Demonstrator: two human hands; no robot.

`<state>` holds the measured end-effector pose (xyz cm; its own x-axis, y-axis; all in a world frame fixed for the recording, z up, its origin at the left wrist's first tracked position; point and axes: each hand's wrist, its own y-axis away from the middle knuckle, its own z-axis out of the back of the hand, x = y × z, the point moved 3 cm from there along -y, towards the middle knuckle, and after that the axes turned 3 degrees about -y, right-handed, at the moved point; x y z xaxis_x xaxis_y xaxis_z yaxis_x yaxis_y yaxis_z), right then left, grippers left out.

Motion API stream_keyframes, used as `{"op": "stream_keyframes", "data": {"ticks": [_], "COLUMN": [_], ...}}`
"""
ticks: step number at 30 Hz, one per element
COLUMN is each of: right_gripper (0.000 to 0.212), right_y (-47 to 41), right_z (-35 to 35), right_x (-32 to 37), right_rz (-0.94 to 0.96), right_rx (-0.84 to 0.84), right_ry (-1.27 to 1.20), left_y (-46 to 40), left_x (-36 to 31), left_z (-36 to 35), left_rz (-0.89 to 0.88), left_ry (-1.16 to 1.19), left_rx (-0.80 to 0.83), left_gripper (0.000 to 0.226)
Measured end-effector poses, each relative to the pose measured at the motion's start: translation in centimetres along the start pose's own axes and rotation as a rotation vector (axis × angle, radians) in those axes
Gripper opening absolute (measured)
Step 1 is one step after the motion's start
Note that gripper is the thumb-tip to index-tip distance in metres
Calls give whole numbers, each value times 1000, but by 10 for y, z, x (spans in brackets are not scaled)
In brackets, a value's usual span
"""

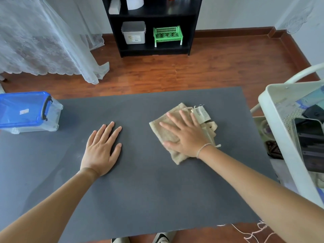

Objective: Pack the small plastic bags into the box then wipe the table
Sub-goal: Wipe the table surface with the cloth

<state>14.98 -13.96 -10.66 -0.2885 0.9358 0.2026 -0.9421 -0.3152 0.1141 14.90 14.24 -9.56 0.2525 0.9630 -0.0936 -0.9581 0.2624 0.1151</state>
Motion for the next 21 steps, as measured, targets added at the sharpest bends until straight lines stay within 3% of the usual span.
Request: {"op": "stream_keyframes", "data": {"ticks": [2,5,8,10,14,16,18,21], "right_gripper": [65,65,73,71,62,59,57,55], "right_y": [8,11,-6,-26,2,54,92,132], "right_z": [9,28,33,27,-9,-19,-14,-1], "right_x": [-46,-127,-130,-82,54,72,35,-48], "right_rz": [-108,-547,-871,-797,-106,120,34,-511], "right_rx": [-31,-79,-98,-89,-2,23,-7,-42], "right_ry": [16,-34,-114,-130,-7,23,41,15], "left_y": [0,0,-1,-1,-1,0,-1,1], "left_x": [0,0,1,2,5,6,6,4], "left_z": [-1,-1,-2,-3,-5,-7,-8,-5], "left_rz": [-2,-6,-8,-13,-27,-36,-45,-65], "left_ry": [-2,-5,0,0,22,29,34,60], "left_rx": [-1,-5,-15,-21,-23,-24,-18,-10], "left_gripper": [63,63,63,62,57,53,51,52]}}
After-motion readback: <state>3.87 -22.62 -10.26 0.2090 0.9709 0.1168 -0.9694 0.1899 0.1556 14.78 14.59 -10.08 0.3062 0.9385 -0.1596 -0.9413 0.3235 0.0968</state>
